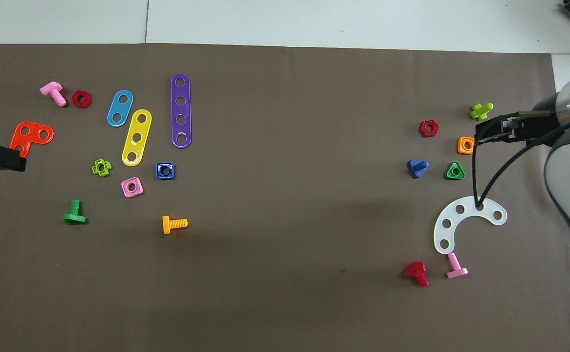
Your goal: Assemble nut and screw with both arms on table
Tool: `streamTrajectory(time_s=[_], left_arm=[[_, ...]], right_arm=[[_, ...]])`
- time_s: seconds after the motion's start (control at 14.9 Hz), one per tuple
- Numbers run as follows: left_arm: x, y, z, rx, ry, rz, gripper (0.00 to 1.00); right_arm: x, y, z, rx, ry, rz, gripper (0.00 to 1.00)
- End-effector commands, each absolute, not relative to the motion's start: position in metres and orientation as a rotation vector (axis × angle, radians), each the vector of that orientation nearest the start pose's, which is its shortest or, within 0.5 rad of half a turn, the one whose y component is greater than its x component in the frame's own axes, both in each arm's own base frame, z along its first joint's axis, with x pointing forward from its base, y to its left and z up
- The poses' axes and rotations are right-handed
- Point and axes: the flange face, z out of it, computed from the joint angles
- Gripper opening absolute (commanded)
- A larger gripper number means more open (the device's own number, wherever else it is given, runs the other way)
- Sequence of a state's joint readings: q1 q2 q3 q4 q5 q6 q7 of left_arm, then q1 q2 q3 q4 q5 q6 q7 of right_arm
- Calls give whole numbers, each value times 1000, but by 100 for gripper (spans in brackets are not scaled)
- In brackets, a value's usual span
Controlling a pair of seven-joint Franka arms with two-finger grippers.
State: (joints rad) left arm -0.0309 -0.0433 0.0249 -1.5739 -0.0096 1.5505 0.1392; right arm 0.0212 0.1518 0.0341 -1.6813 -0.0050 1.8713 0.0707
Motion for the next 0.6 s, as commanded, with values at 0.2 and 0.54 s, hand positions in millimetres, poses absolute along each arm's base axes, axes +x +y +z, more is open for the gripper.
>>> streamTrajectory(time_s=[0.2, 0.54], left_arm=[[535, 0, 646, -3152, 229, -17, 100], [536, 0, 645, -3152, 229, -14, 100]], right_arm=[[598, 52, 409, -3125, -81, -105, 100], [588, 45, 353, -3124, -147, -81, 100]])
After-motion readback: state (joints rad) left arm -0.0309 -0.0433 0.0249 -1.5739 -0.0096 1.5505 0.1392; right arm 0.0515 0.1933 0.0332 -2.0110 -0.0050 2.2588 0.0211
